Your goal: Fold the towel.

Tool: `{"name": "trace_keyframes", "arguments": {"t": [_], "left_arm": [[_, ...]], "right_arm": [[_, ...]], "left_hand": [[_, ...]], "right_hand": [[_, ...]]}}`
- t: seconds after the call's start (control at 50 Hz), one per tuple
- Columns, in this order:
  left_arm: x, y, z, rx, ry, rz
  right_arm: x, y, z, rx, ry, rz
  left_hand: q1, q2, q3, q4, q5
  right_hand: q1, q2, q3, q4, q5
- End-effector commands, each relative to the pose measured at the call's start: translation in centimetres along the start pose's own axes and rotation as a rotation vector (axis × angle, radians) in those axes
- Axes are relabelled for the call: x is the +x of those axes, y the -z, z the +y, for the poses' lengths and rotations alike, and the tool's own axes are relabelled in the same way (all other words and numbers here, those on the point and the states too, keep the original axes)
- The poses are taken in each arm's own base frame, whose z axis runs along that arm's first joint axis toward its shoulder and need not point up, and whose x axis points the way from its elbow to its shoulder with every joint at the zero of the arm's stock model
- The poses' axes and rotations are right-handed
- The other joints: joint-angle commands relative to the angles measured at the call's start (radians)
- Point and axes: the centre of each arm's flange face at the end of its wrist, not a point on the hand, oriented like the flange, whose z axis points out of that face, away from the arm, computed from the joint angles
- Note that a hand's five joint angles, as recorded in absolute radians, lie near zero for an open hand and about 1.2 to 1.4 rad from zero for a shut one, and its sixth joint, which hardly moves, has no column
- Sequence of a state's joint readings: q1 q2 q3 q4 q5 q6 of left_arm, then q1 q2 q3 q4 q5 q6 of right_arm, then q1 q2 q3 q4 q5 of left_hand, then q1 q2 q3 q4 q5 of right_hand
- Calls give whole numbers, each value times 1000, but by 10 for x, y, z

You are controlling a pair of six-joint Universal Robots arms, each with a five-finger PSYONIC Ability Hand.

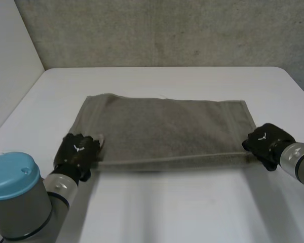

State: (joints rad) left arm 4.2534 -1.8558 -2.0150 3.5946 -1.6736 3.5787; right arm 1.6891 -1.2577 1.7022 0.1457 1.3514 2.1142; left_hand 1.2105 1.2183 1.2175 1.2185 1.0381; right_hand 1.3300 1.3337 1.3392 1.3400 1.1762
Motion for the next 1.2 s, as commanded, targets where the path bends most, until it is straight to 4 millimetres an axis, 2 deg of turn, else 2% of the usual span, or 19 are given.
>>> {"name": "trace_keyframes", "arguments": {"t": [0.02,0.16,0.28,0.38,0.4,0.42,0.46,0.52,0.58,0.62,0.68,0.7,0.82,0.96,1.02,1.04,1.1,1.18,1.2], "left_arm": [[-2,-1,0,-8,1,1],[-20,-8,-7,10,16,-57],[-29,-2,-18,46,18,-81],[-24,3,-10,18,11,-66],[-21,5,-6,2,1,-53],[-21,5,-6,2,1,-53],[-15,11,6,-53,-15,-23],[-12,18,15,-118,-46,4],[-13,22,18,-148,-62,13],[-15,25,19,-176,-80,14],[-18,26,17,-171,-78,5],[-25,25,12,-154,-69,-17],[-34,17,8,-121,-52,-35],[-32,6,2,-10,-48,-12],[-32,3,-1,25,-49,-13],[-32,1,-3,41,-50,-11],[-32,-4,-4,70,-51,-6],[-32,-9,-4,95,-50,0],[-31,-12,-3,110,-51,12]], "right_arm": [[6,-14,7,20,-32,92],[18,-12,5,46,-79,139],[34,0,-1,76,-114,198],[29,2,0,82,-127,179],[27,2,1,84,-128,167],[25,2,1,87,-129,157],[23,0,2,88,-132,148],[18,-3,5,80,-137,128],[18,-4,6,78,-139,127],[19,-5,7,76,-140,127],[19,-5,6,78,-139,128],[19,-5,6,79,-139,129],[17,-5,7,78,-141,122],[14,-6,8,86,-140,117],[12,-5,8,89,-141,111],[12,-5,8,89,-141,111],[12,-5,8,90,-140,110],[11,-6,8,88,-141,106],[11,-6,8,87,-141,106]], "left_hand": [[186,178,179,178,184],[186,178,179,178,184],[186,178,179,178,184],[130,123,123,122,128],[11,3,4,3,9],[10,2,3,2,8],[-130,-138,-137,-138,-133],[-149,-156,-155,-157,-151],[-187,-194,-194,-195,-189],[-330,-338,-337,-338,-332],[-351,-359,-358,-359,-353],[-363,-371,-370,-371,-365],[-410,-418,-417,-418,-412],[-383,-391,-390,-391,-386],[-313,-321,-320,-321,-315],[-211,-219,-218,-219,-213],[-90,-98,-97,-98,-92],[-105,-112,-111,-113,-107],[-183,-191,-190,-191,-185]], "right_hand": [[66,63,57,56,46],[66,63,57,56,46],[66,63,57,56,46],[66,63,57,56,46],[66,63,57,56,46],[66,63,57,56,46],[66,63,57,56,46],[66,63,57,56,46],[66,63,57,56,46],[66,63,57,56,46],[66,63,57,56,46],[66,63,57,56,46],[66,63,57,56,46],[66,63,57,56,46],[66,63,57,56,46],[66,63,57,56,46],[66,63,57,56,46],[66,63,57,56,46],[66,63,57,56,46]]}}
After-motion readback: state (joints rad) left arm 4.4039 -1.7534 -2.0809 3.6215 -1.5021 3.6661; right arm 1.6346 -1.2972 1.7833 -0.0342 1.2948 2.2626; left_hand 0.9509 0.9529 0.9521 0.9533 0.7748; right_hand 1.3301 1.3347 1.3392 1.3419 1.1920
